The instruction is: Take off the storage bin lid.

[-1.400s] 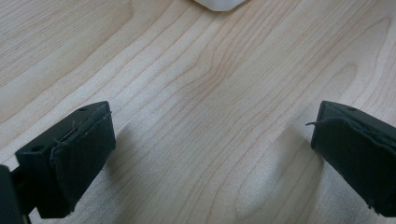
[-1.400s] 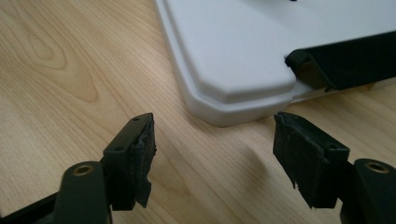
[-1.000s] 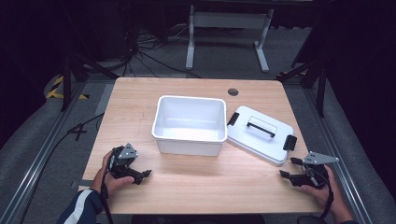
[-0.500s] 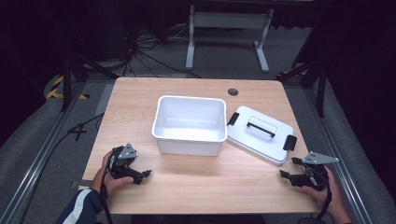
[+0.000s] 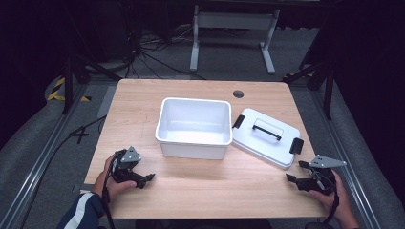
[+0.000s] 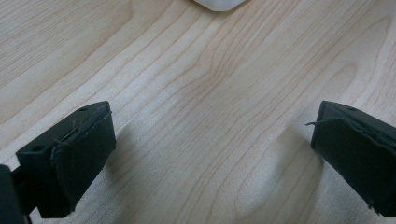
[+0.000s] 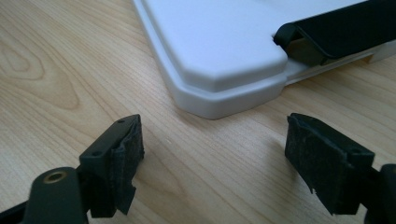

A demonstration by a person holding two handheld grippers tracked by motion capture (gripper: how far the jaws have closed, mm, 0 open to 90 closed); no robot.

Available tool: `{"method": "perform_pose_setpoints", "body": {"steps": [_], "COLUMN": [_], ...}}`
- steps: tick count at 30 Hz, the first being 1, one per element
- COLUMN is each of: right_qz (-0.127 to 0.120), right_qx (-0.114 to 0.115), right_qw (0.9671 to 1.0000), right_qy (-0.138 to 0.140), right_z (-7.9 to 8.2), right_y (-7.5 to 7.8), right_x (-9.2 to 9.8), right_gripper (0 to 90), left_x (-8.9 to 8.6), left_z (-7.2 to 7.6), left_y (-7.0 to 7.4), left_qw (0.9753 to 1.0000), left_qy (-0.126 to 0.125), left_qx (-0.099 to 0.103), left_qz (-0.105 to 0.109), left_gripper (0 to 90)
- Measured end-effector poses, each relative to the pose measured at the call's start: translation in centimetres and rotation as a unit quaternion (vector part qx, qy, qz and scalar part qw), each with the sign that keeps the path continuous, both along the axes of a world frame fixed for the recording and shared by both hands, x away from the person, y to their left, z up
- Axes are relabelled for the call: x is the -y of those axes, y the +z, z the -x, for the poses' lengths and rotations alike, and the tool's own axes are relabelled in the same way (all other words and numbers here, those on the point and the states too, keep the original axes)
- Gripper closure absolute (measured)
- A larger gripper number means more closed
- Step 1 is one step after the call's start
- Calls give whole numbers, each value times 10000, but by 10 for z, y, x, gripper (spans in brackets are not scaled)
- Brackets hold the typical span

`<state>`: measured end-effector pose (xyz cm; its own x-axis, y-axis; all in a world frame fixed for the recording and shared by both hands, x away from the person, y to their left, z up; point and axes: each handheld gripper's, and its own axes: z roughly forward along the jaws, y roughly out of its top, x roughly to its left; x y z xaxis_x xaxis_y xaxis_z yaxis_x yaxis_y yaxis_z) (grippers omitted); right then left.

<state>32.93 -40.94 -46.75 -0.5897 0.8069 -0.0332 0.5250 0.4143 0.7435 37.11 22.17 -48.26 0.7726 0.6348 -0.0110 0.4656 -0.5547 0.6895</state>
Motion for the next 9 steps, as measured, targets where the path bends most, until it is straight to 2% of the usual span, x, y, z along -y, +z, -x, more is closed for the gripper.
{"method": "perform_pose_setpoints", "body": {"steps": [9], "right_qz": [12], "right_qx": [-11], "right_qw": [10000], "right_qy": [-22], "right_z": [0], "right_y": [0], "right_x": [0], "right_gripper": [184], "left_x": [0], "left_z": [0], "left_y": [0], "left_qw": [10000], "left_qy": [1], "left_qx": [2], "left_qz": [-5], "left_gripper": [3]}}
